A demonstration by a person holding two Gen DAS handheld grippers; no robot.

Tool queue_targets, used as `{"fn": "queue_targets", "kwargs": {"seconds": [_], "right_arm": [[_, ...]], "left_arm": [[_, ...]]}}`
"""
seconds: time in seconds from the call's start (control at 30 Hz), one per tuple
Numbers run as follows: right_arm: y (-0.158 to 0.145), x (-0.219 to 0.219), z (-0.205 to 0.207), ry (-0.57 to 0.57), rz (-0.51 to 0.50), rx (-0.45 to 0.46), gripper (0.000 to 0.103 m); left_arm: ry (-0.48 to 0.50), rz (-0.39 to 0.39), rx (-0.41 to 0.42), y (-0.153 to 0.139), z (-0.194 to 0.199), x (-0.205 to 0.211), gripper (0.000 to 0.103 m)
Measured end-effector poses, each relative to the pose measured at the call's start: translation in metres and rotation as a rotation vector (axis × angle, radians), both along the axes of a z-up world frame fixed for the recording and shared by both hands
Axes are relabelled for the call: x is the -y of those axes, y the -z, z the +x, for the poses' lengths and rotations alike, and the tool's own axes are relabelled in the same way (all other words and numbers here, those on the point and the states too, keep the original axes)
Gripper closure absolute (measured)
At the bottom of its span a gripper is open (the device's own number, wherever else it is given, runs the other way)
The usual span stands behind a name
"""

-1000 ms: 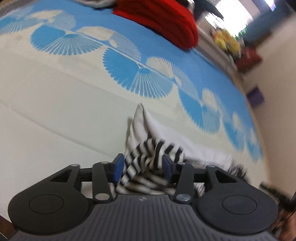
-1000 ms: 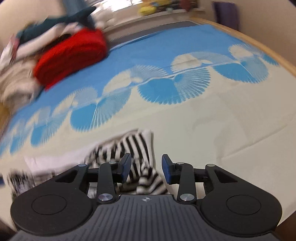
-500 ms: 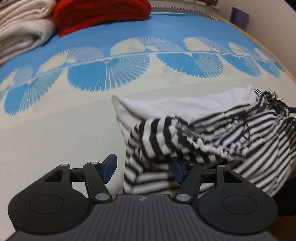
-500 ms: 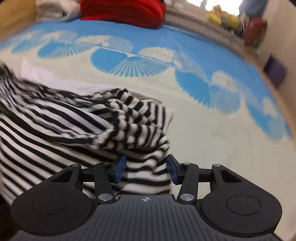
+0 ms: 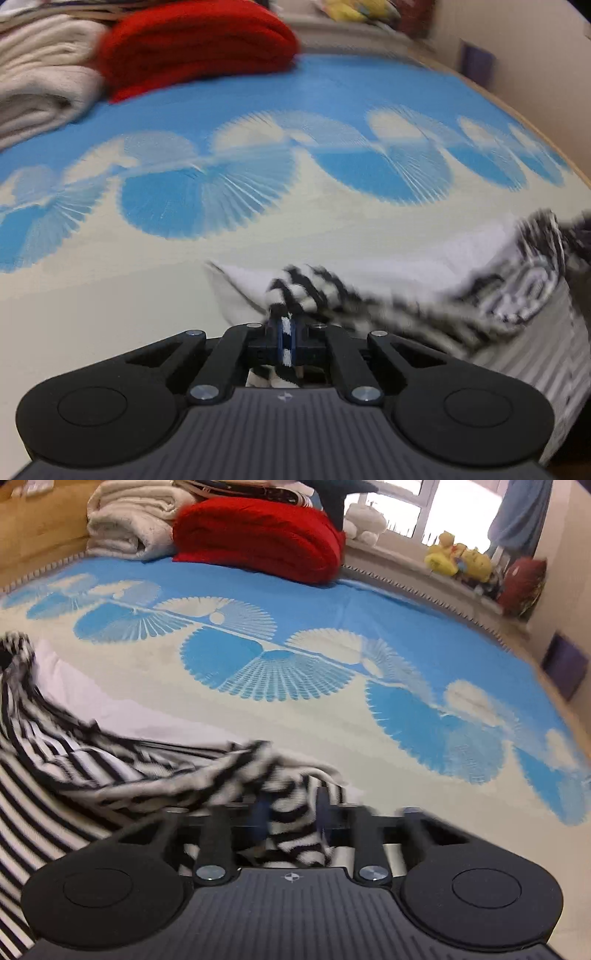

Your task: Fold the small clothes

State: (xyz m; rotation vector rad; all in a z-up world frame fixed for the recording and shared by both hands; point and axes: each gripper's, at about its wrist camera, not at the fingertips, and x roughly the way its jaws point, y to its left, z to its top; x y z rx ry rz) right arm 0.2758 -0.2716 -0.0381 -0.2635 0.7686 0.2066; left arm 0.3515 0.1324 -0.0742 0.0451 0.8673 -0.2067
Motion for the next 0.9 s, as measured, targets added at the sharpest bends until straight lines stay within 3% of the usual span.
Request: {"fn": "queue_targets", "kwargs": {"seconds": [0.1, 0.17, 0.27, 0.33, 0.43, 0.47, 0.53, 0.6, 0.63, 0.67, 0.7, 0.73, 0.77, 0.83, 0.9], "right_arm": [[-0.028, 0.020, 0.018, 0.157, 0.195, 0.115, 0.100], [-0.037, 0.029, 0.027, 0.229, 0.279, 0.150, 0.100], [-0.018, 0.017, 0.048, 0.260, 0.147, 0.053, 0.100], [0.002, 0.008, 0.062, 0.278, 0.069, -0.046, 0.100], [-0.009, 0.002, 0.066, 0.296, 0.101, 0.039, 0.100], [-0.012, 0.001, 0.066, 0.305, 0.099, 0.069, 0.100], [-0.008, -0.002, 0.073, 0.328, 0.075, 0.074, 0.100], [0.011, -0.004, 0.082, 0.341, 0.021, -0.020, 0.100], [0.026, -0.004, 0.086, 0.343, 0.005, -0.118, 0.099], [0.040, -0.003, 0.089, 0.348, -0.009, -0.215, 0.098], [0.045, -0.004, 0.088, 0.358, -0.020, -0.230, 0.096], [0.040, -0.005, 0.086, 0.360, -0.023, -0.206, 0.090], [0.034, -0.006, 0.084, 0.366, -0.020, -0.183, 0.082], [0.020, 0.000, 0.076, 0.382, 0.032, -0.146, 0.067], [0.005, 0.013, 0.063, 0.408, 0.107, -0.114, 0.064]], "left_arm": [[-0.204, -0.086, 0.120, -0.020, 0.007, -0.027, 0.100], [-0.221, -0.105, 0.106, -0.019, 0.016, -0.026, 0.099], [-0.163, 0.036, 0.002, 0.003, 0.034, -0.001, 0.099], [-0.176, 0.058, -0.043, 0.014, 0.043, 0.001, 0.099], [-0.253, -0.042, 0.041, 0.003, 0.046, -0.013, 0.099], [-0.262, -0.040, 0.061, 0.002, 0.046, -0.014, 0.099], [-0.253, -0.011, 0.025, 0.011, 0.053, -0.008, 0.099], [-0.222, 0.032, -0.101, 0.034, 0.065, 0.001, 0.097], [-0.212, 0.043, -0.174, 0.046, 0.069, 0.003, 0.094], [-0.204, 0.046, -0.215, 0.054, 0.069, 0.006, 0.093], [-0.200, 0.057, -0.191, 0.052, 0.067, 0.007, 0.091], [-0.198, 0.062, -0.181, 0.047, 0.066, 0.007, 0.080], [-0.209, 0.042, -0.176, 0.041, 0.064, 0.004, 0.060], [-0.247, -0.014, -0.177, 0.033, 0.056, -0.007, 0.041], [-0.275, -0.083, -0.175, 0.021, 0.046, -0.020, 0.041]]}}
